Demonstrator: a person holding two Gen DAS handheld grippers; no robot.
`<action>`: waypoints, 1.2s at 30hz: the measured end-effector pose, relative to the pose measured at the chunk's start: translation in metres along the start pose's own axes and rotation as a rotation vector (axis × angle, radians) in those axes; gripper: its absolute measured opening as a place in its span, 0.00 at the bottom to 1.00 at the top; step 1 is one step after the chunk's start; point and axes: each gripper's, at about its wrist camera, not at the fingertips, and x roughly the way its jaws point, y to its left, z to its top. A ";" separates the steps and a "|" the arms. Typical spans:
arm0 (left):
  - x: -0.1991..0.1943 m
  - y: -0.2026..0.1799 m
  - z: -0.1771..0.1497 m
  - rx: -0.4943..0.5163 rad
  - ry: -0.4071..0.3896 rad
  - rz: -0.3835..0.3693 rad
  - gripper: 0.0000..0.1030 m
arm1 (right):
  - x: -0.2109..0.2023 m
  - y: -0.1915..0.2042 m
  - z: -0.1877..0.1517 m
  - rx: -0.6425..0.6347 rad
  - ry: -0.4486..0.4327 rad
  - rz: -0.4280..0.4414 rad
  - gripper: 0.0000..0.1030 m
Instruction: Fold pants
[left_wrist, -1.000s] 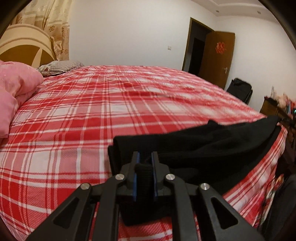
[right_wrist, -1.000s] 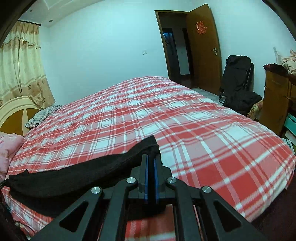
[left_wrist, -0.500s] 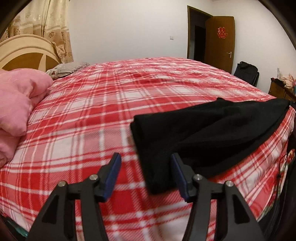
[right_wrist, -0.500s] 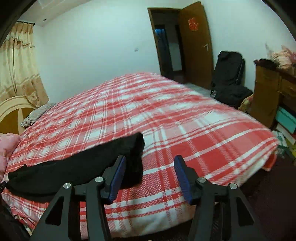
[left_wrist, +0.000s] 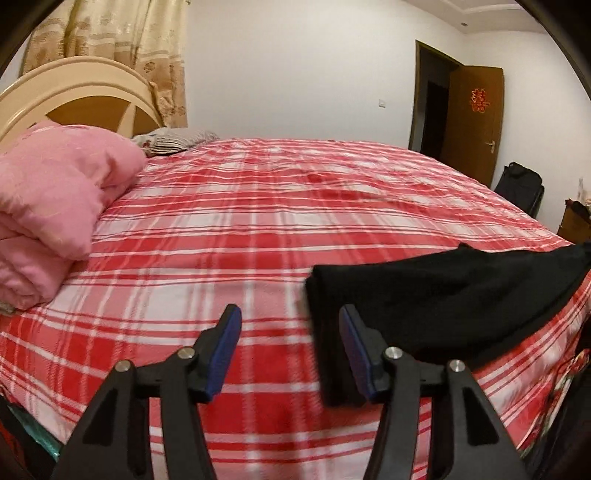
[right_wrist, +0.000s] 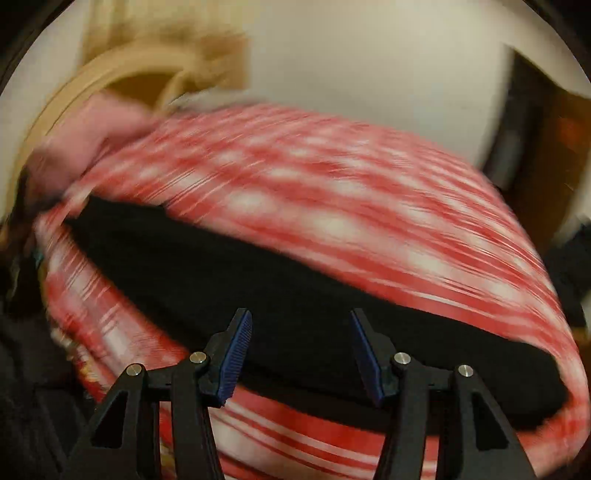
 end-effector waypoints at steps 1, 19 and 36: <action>0.000 -0.004 0.000 0.009 0.003 -0.011 0.56 | 0.014 0.021 0.003 -0.046 0.022 0.033 0.54; 0.070 -0.019 0.018 -0.052 0.270 -0.059 0.46 | 0.082 0.100 0.018 -0.204 0.093 0.142 0.54; 0.076 -0.004 0.032 -0.182 0.252 -0.087 0.11 | 0.087 0.102 0.018 -0.180 0.074 0.148 0.54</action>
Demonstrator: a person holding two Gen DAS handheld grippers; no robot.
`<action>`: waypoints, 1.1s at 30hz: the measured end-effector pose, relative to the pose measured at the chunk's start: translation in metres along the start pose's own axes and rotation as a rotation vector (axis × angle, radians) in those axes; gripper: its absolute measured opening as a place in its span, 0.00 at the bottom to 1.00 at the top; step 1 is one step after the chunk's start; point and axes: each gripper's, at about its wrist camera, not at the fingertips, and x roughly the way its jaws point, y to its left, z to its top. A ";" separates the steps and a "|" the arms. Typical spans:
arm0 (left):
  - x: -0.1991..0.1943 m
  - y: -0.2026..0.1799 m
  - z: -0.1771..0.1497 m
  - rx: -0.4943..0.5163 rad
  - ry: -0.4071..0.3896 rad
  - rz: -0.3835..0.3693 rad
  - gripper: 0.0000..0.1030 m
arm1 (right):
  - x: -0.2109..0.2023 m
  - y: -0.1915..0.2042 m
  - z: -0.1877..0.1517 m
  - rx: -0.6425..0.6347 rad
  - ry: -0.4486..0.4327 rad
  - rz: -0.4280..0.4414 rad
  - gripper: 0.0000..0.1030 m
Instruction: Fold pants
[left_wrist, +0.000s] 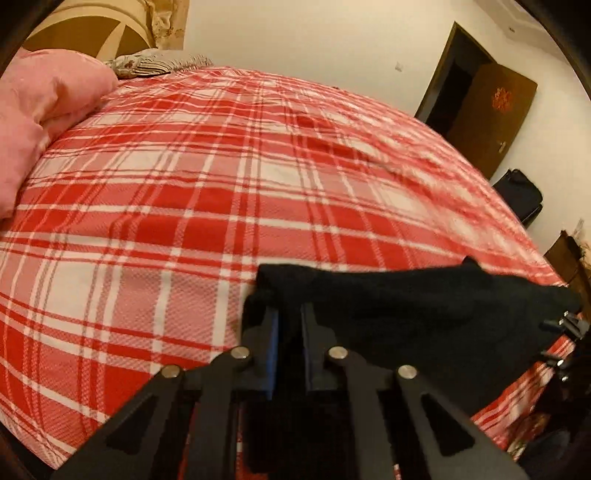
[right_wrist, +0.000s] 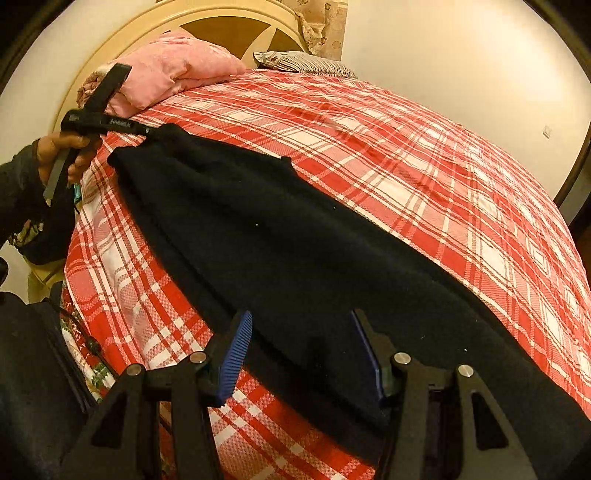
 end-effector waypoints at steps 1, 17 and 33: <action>-0.003 -0.001 0.004 0.006 -0.012 0.002 0.11 | 0.000 0.000 -0.001 -0.009 0.004 -0.002 0.54; 0.013 0.012 0.012 -0.029 0.012 -0.026 0.14 | 0.019 0.014 -0.007 -0.077 0.039 0.002 0.03; -0.046 -0.017 0.002 0.156 -0.140 0.143 0.24 | -0.011 0.006 -0.004 -0.140 0.096 0.103 0.39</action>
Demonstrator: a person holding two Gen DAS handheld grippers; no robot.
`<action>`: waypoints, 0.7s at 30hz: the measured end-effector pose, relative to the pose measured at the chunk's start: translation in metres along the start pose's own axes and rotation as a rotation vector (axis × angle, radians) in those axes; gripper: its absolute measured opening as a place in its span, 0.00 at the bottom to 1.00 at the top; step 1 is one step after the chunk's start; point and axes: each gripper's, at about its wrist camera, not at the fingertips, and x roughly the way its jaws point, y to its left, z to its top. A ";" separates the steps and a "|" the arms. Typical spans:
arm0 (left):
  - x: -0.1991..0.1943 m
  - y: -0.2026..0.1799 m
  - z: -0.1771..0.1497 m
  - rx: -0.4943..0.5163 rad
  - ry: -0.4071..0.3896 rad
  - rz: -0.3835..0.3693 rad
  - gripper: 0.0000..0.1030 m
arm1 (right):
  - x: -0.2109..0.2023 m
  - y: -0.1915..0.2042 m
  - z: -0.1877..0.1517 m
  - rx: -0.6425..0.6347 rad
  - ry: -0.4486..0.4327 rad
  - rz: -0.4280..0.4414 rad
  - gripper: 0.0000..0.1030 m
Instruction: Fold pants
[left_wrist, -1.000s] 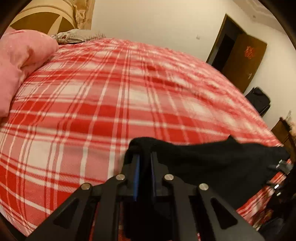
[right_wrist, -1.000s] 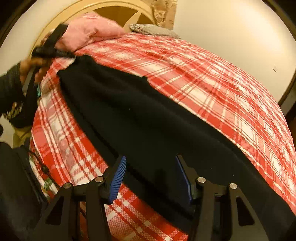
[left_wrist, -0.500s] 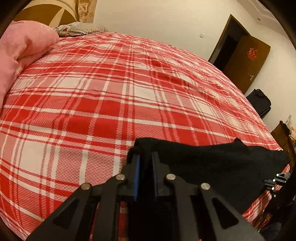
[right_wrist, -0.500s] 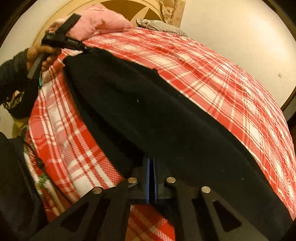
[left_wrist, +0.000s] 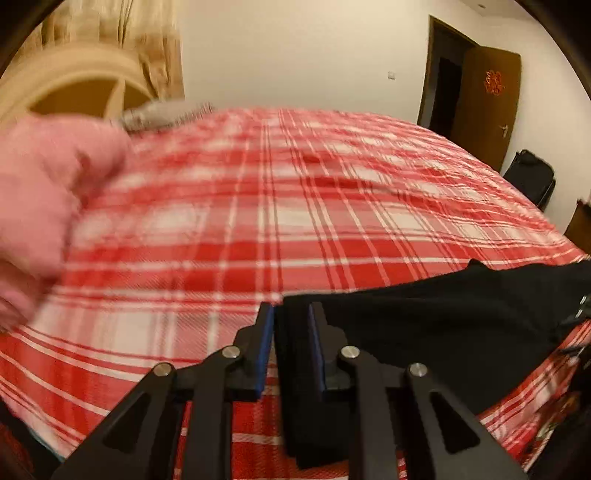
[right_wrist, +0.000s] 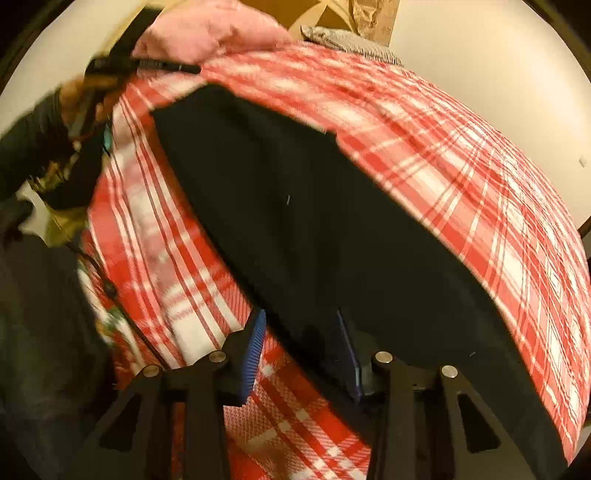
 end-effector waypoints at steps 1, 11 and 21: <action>-0.004 -0.003 0.002 0.005 -0.019 -0.003 0.26 | -0.007 -0.006 0.007 0.013 -0.017 0.011 0.39; 0.021 -0.080 -0.033 0.168 0.041 -0.095 0.38 | 0.018 -0.058 0.091 0.238 -0.130 0.074 0.39; 0.024 -0.063 -0.050 0.113 0.061 -0.077 0.40 | 0.099 -0.086 0.123 0.537 -0.116 0.275 0.39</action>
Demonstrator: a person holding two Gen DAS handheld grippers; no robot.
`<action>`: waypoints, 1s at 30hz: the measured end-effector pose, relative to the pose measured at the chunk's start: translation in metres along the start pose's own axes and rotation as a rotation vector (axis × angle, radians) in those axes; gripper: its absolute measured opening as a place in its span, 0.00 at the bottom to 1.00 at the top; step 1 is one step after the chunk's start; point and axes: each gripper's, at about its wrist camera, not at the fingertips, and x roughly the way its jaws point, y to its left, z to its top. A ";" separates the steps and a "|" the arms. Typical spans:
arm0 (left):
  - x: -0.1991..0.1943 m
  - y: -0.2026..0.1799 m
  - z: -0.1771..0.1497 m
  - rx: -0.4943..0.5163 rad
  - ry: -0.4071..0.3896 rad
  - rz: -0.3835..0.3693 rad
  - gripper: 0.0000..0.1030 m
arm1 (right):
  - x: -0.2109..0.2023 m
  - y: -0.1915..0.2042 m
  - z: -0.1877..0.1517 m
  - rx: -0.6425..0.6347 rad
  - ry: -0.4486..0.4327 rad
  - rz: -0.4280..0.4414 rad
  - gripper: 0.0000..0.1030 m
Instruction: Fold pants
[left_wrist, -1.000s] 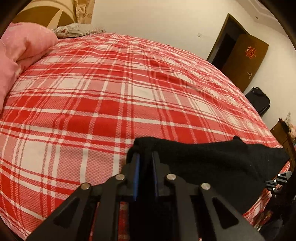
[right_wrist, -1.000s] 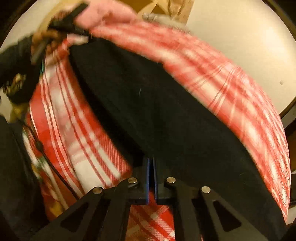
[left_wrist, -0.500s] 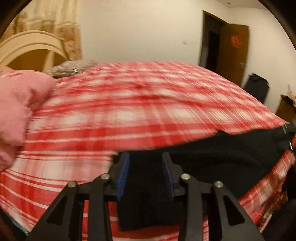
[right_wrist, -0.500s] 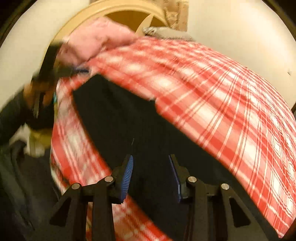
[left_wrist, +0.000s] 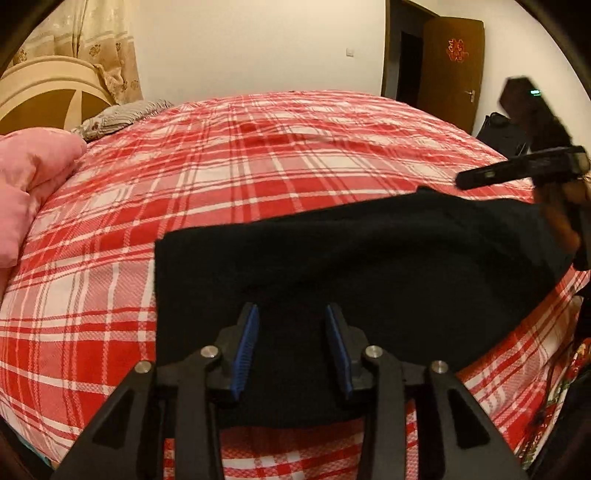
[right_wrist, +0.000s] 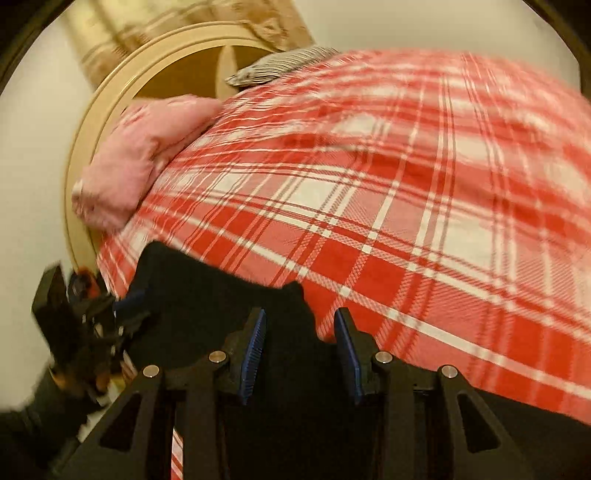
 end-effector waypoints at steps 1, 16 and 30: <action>-0.002 -0.001 0.000 0.001 -0.013 0.010 0.40 | 0.004 -0.002 0.001 0.018 0.001 0.012 0.39; 0.003 0.009 -0.006 0.022 -0.046 0.072 0.48 | 0.019 -0.004 0.008 0.111 -0.030 0.014 0.04; -0.006 0.000 -0.003 0.009 -0.058 0.067 0.68 | 0.006 -0.015 -0.007 0.104 -0.022 -0.054 0.26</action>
